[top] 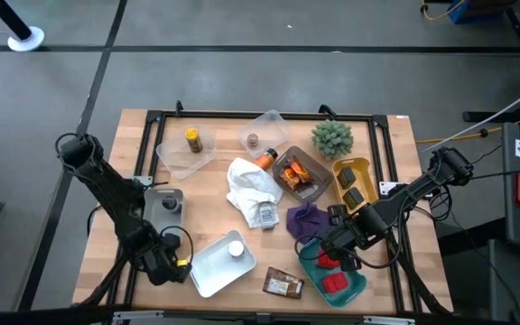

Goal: Sort spices by type
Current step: Put the brown spice bottle into the right transparent bin

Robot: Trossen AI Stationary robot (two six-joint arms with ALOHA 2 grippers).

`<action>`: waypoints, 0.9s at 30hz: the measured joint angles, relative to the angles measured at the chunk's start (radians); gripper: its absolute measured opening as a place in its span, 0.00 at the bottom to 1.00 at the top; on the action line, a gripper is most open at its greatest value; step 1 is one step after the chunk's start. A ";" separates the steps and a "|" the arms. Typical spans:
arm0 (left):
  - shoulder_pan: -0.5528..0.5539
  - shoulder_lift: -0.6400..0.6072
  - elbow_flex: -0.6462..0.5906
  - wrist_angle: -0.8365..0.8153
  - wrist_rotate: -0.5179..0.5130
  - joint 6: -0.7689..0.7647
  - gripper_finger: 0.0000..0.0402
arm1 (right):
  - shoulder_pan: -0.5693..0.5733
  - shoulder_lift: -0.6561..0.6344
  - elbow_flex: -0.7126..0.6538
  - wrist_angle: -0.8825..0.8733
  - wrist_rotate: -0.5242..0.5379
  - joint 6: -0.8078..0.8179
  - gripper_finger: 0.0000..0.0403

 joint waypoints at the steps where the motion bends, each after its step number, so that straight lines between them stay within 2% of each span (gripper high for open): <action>1: -0.001 0.002 0.000 0.000 -0.006 0.001 0.56 | 0.000 0.000 0.000 0.000 0.000 0.000 0.65; 19: -0.002 0.020 0.000 0.024 -0.028 -0.003 0.56 | 0.000 0.000 0.000 0.004 0.000 0.003 0.65; 27: -0.002 0.074 0.000 0.060 -0.029 0.000 0.56 | 0.000 0.000 0.000 0.006 0.000 0.003 0.65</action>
